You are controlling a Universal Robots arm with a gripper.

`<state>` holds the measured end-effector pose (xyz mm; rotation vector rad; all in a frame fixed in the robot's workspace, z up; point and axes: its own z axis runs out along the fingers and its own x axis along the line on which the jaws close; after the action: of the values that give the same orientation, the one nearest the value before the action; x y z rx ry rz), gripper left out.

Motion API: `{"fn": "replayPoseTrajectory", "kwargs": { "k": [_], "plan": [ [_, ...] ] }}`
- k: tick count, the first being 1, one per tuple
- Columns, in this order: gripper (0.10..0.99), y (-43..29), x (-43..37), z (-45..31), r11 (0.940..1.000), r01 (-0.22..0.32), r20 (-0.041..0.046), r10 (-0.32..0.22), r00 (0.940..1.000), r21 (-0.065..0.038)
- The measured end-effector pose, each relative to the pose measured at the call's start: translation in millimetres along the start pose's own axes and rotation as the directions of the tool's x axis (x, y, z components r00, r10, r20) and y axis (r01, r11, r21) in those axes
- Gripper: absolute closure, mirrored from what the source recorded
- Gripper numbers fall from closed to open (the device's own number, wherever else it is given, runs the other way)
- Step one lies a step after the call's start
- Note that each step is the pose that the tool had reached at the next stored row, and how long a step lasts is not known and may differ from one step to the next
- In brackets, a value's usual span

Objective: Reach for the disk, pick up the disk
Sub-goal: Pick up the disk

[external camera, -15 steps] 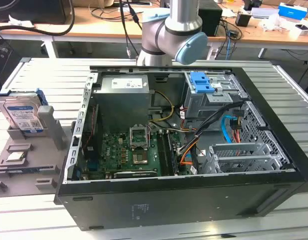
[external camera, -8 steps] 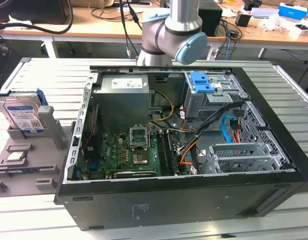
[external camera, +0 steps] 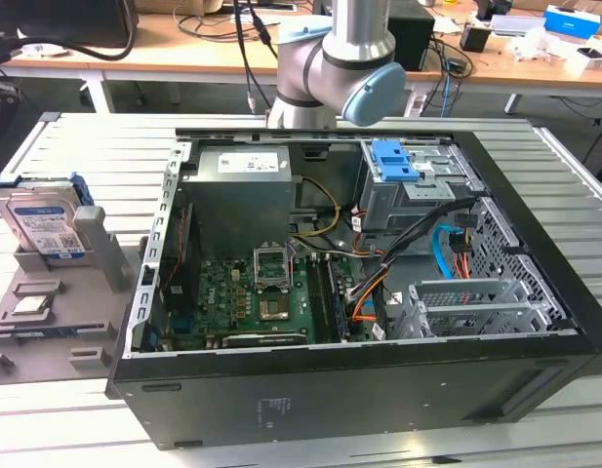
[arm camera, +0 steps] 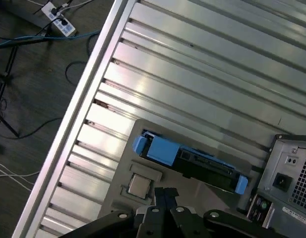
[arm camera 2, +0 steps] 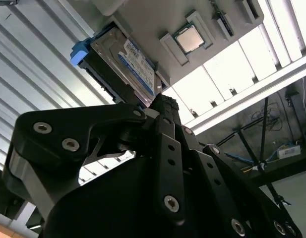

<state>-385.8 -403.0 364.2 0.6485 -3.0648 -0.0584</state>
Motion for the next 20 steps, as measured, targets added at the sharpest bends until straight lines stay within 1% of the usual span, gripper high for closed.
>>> {"fn": "replayPoseTrajectory", "kwargs": {
  "k": [2,6,11,13,18,19,20],
  "plan": [
    [0.980,0.0,0.0,0.0,0.9995,0.031,-0.0012,-0.031,0.9995,0.000],
    [0.980,0.0,0.0,0.0,0.9979,0.065,-0.0025,-0.065,0.9979,0.000],
    [0.980,0.0,0.0,0.0,0.9935,0.114,-0.0043,-0.114,0.9935,0.000],
    [0.980,0.0,0.0,0.0,0.9899,0.142,-0.0054,-0.142,0.9899,0.000],
    [0.980,0.0,0.0,0.0,0.9819,0.190,-0.0073,-0.190,0.9818,-0.001],
    [0.980,0.0,0.0,0.0,0.9776,0.210,-0.0081,-0.210,0.9776,-0.001],
    [0.980,0.0,0.0,0.0,0.9749,0.222,-0.0085,-0.222,0.9749,-0.001]
  ]
}}
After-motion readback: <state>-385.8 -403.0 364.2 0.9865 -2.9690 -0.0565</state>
